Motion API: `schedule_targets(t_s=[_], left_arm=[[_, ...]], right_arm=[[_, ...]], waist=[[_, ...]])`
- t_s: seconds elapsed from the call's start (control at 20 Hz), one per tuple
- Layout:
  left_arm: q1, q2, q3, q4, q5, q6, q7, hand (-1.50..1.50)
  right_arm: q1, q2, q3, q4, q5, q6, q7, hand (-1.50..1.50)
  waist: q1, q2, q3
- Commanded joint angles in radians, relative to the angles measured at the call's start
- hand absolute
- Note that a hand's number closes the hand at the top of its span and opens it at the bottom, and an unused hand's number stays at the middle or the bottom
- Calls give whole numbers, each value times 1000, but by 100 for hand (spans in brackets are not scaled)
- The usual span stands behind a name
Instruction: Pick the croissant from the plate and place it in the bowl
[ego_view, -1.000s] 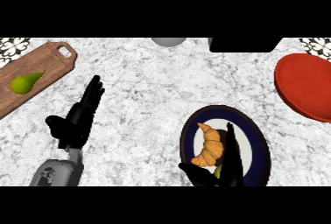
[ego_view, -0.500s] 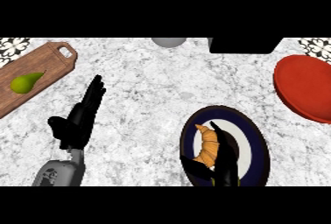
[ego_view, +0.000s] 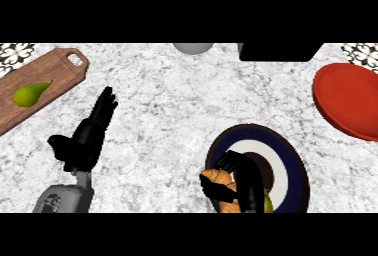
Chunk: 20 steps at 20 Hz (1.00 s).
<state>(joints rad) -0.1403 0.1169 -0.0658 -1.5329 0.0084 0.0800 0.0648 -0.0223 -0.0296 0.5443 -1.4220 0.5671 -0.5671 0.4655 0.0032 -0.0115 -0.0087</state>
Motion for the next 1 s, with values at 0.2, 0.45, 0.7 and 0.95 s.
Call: schedule_targets(t_s=[0.2, 0.45, 0.7, 0.95], left_arm=[[-8, -17, -19, 3, 1, -7, 1, 0], [-13, -25, -26, 6, -3, -2, 0, 0], [0, -7, 7, 14, 0, 10, 1, 0], [11, -18, 20, 5, -6, 43, 6, 0]], right_arm=[[26, -287, 243, -121, -134, 427, -360, 150], [54, -469, 278, -257, -239, 575, -640, 150], [64, -648, 187, -405, -369, 662, -918, 150], [81, -826, -4, -507, -520, 722, -1167, 150]], waist=[[61, 10, 17], [17, 8, 19], [-23, 4, 18], [-73, -3, 17]])
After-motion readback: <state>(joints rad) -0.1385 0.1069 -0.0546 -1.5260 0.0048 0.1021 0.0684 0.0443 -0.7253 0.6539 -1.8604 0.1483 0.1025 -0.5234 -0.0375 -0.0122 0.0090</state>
